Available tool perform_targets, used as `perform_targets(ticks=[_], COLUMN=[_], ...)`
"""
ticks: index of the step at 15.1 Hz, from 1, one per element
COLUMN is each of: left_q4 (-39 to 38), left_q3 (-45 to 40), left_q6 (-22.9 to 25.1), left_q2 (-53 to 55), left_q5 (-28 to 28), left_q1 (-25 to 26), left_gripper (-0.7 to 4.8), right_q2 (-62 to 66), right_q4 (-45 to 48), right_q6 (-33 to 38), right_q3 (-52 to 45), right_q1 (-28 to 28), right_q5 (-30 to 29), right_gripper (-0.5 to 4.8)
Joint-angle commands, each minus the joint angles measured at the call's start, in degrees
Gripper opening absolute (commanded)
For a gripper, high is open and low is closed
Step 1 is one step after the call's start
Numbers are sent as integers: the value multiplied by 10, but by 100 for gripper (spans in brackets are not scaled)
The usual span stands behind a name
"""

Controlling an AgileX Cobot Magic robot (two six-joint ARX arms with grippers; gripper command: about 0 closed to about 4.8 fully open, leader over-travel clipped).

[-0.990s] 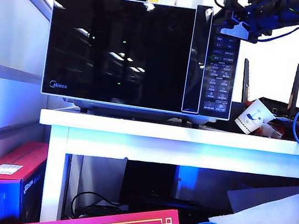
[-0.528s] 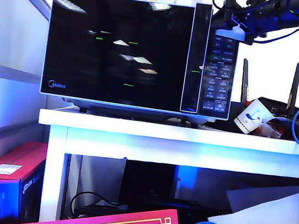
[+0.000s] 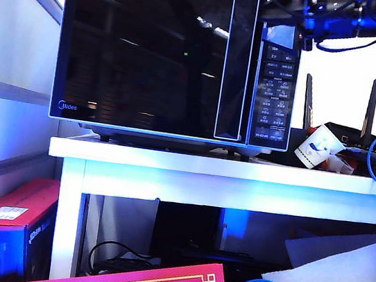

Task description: Open the microwave door, place the box of snacks from the top of the microwave inside, then close the microwave door.

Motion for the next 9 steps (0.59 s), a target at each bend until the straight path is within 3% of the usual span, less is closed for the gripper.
perform_targets(ticks=[1, 9], left_q4=[8, 13], left_q3=[3, 3], left_q6=[0, 0], left_q2=[-1, 0], left_q5=[2, 2], left_q1=[0, 0], left_gripper=[-6, -6], right_q2=[-23, -40], right_q4=[33, 33], right_q6=[44, 89], right_q3=[6, 7], right_q1=[-1, -1], right_q5=[-61, -112], right_gripper=[300, 301])
